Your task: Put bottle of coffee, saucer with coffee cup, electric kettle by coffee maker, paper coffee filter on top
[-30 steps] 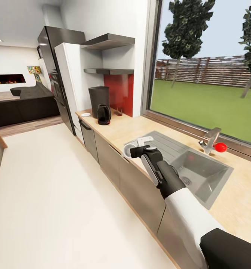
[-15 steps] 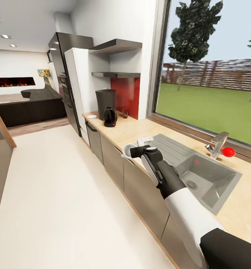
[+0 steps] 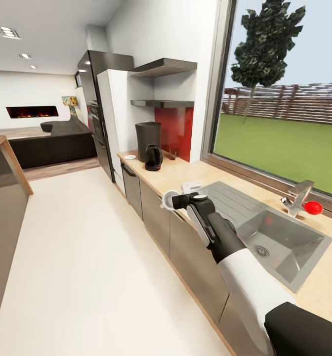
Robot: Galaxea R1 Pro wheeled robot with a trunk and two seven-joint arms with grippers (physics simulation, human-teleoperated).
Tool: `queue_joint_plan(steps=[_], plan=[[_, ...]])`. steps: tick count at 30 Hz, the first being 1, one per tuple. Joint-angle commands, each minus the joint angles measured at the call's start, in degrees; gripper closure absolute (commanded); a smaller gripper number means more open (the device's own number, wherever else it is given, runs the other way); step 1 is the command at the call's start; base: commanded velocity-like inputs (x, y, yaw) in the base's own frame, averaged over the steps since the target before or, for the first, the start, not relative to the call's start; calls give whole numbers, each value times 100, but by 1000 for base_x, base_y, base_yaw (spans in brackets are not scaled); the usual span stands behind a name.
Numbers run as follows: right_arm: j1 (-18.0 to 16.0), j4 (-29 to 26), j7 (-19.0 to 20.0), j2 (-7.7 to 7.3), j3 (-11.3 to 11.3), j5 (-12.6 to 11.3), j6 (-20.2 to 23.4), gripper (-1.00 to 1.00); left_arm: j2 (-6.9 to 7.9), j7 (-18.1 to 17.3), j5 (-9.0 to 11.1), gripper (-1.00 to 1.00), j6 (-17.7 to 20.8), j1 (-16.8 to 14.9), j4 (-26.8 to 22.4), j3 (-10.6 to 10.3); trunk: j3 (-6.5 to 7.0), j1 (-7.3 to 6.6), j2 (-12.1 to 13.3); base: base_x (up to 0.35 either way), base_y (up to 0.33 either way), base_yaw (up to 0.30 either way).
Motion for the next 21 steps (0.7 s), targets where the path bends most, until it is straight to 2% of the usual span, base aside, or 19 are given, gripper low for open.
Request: queue_joint_plan(steps=[1, 21], plan=[[-5, -4, -46, 0, 9, -61, 18, 100, -3, 11, -58, -100, -11, 0, -6, 33, -3, 4, -11, 0, 0, 117], [-6, -4, -49, 0, 9, -61, 18, 100, -3, 11, -59, -100, -12, 0, -6, 33, 165, 4, -11, 0, 0, 118]])
